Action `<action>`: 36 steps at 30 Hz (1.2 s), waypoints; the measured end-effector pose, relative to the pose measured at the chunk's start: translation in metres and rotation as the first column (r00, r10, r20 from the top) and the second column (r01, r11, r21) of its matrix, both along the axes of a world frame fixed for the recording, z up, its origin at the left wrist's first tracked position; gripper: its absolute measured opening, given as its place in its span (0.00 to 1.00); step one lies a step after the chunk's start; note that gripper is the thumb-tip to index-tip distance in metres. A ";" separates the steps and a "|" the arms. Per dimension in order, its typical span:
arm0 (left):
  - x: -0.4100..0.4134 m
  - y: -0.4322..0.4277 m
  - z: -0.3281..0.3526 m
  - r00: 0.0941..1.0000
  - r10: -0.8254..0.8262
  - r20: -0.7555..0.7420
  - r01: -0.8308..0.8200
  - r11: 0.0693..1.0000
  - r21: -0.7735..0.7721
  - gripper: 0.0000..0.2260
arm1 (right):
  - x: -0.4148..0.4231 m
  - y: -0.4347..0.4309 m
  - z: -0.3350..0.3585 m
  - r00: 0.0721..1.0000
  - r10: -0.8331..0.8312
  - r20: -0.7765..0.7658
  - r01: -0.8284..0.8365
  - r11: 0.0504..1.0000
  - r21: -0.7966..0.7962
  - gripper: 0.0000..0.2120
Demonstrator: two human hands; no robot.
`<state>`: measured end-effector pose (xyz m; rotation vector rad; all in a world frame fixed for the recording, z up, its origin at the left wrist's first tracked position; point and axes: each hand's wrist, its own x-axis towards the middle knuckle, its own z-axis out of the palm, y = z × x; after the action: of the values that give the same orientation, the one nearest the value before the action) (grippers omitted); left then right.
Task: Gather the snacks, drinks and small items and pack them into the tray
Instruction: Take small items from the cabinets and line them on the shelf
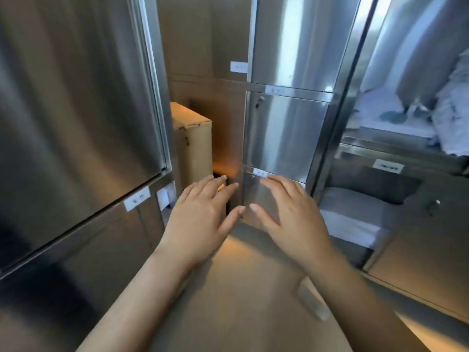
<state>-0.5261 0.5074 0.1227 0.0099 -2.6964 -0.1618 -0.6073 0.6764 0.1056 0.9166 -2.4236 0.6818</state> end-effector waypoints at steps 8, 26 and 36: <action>-0.150 0.063 -0.011 0.962 -0.271 0.022 0.271 0.962 -0.025 0.23 | -0.096 0.086 -0.013 0.950 -0.297 0.100 0.295 0.955 0.028 0.25; -0.457 0.175 -0.026 0.839 -0.540 0.060 0.541 0.841 0.002 0.25 | -0.338 0.192 -0.023 0.800 -0.582 0.147 0.583 0.811 0.039 0.25; -0.616 0.309 -0.044 0.834 -0.545 0.085 0.547 0.837 -0.007 0.25 | -0.488 0.342 -0.034 0.758 -0.623 0.191 0.624 0.779 0.064 0.24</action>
<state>-1.1425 0.8163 0.0790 -0.7895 -2.7045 -0.2956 -1.0957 1.0182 0.0716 -0.0165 -2.6688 0.5320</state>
